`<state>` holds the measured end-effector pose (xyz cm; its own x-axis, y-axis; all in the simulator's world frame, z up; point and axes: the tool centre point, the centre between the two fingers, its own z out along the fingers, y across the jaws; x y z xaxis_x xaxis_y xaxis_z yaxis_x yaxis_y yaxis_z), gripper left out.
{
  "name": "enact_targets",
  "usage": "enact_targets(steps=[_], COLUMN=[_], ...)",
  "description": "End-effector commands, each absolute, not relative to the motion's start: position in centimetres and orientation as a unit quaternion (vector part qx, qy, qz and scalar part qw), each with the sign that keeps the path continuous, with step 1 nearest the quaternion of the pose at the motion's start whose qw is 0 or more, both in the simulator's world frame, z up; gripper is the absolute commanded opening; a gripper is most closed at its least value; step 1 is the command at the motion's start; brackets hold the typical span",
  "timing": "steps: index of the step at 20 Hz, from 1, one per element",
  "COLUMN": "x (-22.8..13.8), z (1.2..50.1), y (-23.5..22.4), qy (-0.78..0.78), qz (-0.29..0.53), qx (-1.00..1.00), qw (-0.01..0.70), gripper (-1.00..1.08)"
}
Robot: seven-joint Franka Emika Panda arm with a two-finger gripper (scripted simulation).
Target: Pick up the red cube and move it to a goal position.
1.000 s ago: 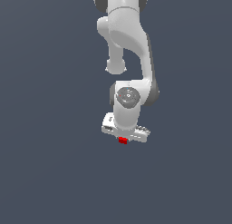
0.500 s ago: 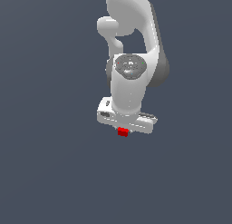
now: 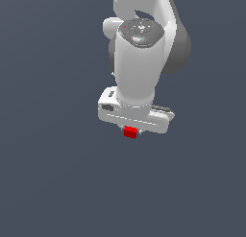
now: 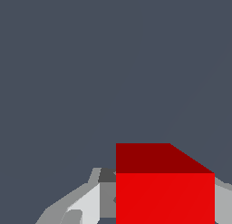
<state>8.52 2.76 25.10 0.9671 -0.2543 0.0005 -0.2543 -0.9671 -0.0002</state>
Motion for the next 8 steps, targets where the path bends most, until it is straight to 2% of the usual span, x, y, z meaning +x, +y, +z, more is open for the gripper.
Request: enact_targets(steps=[1, 8], x=[8.65, 8.82], z=[25.94, 26.23], y=[2.72, 2.72], qy=[0.128, 0.128], qz=[0.000, 0.000], qx=[-0.992, -0.992], qw=[0.000, 0.000], gripper=[-1.00, -1.00])
